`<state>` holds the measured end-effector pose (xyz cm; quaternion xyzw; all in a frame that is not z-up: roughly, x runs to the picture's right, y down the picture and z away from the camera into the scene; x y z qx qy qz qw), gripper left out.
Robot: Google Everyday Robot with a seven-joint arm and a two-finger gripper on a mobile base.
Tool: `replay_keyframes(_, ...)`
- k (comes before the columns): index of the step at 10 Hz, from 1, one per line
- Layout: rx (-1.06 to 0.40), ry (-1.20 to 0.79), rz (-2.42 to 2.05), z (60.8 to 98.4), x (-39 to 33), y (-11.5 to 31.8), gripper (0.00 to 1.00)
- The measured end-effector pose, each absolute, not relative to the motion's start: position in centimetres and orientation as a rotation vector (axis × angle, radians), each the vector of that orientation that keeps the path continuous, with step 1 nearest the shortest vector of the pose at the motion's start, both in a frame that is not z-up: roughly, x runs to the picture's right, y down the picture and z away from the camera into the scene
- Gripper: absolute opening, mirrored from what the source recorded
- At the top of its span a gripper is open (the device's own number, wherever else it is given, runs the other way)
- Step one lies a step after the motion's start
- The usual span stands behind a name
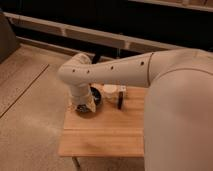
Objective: Knock the eraser over
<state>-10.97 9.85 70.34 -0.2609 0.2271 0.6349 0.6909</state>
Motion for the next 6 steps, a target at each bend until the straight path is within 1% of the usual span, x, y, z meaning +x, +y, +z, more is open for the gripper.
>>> replay_keyframes(2, -0.537, 0.402, 1.377, 70.9, -12.1, 6.9, 0.65)
replay_keyframes(3, -0.479, 0.295, 1.338, 71.2, -13.0, 4.1, 0.65)
replay_keyframes(6, -0.41, 0.175, 1.299, 71.6, -13.2, 1.3, 0.65)
